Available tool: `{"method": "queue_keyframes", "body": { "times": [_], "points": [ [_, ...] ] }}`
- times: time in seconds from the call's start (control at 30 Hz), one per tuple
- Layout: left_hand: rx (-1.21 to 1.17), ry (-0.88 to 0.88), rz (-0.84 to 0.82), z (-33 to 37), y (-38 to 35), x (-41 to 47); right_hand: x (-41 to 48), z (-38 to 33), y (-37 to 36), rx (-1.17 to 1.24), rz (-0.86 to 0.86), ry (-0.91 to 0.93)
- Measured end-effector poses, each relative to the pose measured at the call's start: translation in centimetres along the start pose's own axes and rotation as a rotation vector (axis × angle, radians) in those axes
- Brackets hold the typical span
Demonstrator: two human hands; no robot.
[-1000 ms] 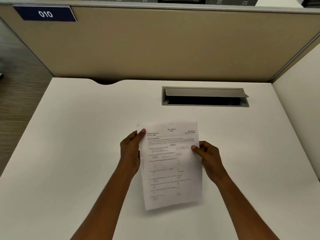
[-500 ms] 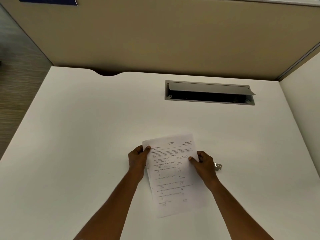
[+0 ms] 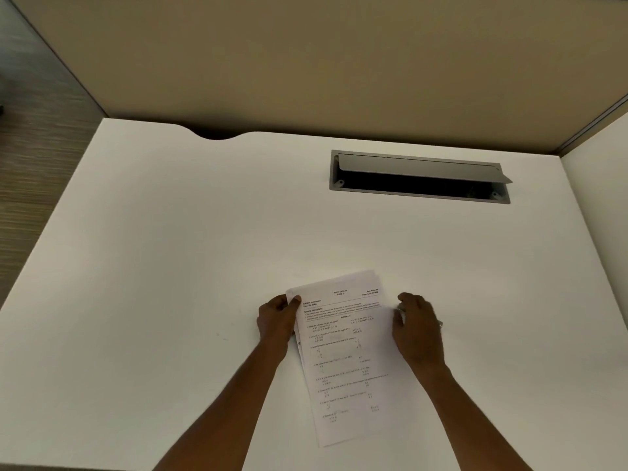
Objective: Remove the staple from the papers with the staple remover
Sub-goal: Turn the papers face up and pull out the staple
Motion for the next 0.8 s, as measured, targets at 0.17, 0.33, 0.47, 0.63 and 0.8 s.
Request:
{"method": "queue_keyframes", "body": {
  "times": [0.17,0.33,0.47,0.63,0.8],
  "points": [
    [0.048,-0.023,0.04,0.0,-0.4,0.2,-0.2,3.0,0.4,-0.354,-0.069,0.01],
    [0.053,-0.031,0.031,-0.3,-0.6,0.4,-0.4,4.2,0.1,-0.311,-0.093,0.015],
    [0.041,-0.018,0.007,-0.6,-0.3,0.7,0.1,3.9,0.4,-0.239,-0.061,-0.049],
    [0.004,0.023,-0.024,-1.0,0.0,0.9,0.4,0.8,1.1,-0.159,0.111,0.01],
    [-0.02,0.046,-0.006,-1.2,-0.6,0.7,-1.0,-5.2,-0.8,0.073,0.017,0.156]
  ]
}}
Point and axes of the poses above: each hand's wrist, its own x-axis towards the middle knuckle, its own y-axis out of the back of the hand, z = x × y, the point moved 1 cm from there along x, towards the middle knuckle, and after that the axes turned 11 degrees about z, right-handed, at the moved point
